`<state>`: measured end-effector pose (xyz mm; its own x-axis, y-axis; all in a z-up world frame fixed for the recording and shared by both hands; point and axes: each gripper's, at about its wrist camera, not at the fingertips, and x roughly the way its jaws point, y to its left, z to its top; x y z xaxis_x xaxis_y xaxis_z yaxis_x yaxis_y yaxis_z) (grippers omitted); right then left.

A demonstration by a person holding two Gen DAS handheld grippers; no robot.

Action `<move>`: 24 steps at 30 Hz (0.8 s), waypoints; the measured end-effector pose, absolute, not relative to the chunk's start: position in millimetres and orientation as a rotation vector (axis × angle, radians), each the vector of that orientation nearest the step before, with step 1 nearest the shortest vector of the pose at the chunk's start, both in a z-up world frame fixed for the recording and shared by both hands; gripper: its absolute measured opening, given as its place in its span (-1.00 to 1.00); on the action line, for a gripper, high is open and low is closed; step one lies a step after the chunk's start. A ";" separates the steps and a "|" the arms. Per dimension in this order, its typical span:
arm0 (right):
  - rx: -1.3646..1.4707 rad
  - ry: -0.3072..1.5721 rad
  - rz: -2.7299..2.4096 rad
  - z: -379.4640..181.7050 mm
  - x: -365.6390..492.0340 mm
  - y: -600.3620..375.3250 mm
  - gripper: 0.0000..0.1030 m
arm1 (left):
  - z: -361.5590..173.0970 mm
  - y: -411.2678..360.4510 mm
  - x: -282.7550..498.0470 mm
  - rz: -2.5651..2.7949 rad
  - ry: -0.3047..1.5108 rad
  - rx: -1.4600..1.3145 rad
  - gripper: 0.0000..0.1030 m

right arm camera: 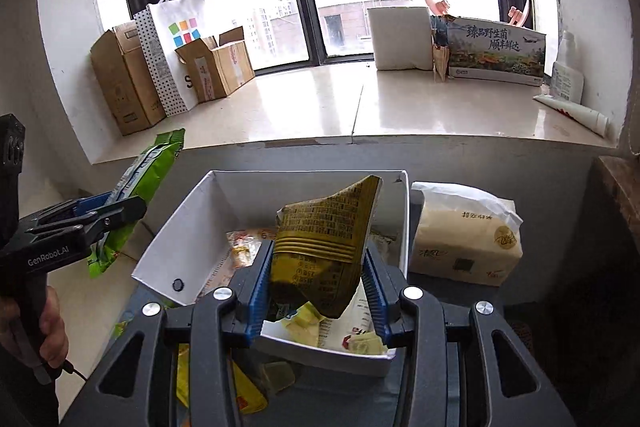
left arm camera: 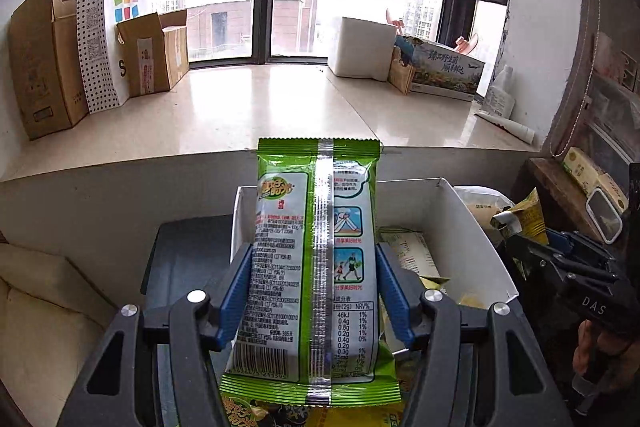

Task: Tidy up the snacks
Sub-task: 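Grasp the long green pack with the left tool while the right tool carries the olive bag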

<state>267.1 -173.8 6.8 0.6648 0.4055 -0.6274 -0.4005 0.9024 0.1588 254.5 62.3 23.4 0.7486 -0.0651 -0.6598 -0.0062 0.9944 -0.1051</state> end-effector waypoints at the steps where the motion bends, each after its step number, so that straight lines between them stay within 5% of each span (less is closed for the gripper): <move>1: 0.012 0.722 0.455 4.7 272.8 -173.8 -0.10 | 16.3 63.3 260.3 -0.033 0.746 -0.109 0.35; 3: 0.033 0.767 0.485 -2.4 283.3 -172.8 0.01 | 2.5 67.0 270.4 -0.018 0.782 -0.118 0.65; 4: 0.029 0.788 0.487 -6.6 287.5 -171.5 0.40 | -4.5 68.6 274.4 -0.011 0.805 -0.117 0.98; 6: 0.006 0.824 0.439 -15.3 292.3 -171.2 0.82 | -12.9 74.2 275.6 0.029 0.815 -0.109 1.00; 24: 0.087 0.721 0.499 -2.3 251.4 -182.8 1.00 | -5.9 91.9 223.6 0.003 0.792 -0.067 1.00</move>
<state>251.4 -182.8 -2.3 0.6397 0.4664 -0.6109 -0.4074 0.8798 0.2451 223.6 91.9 -5.9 0.7022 -0.0228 -0.7116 -0.0278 0.9978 -0.0594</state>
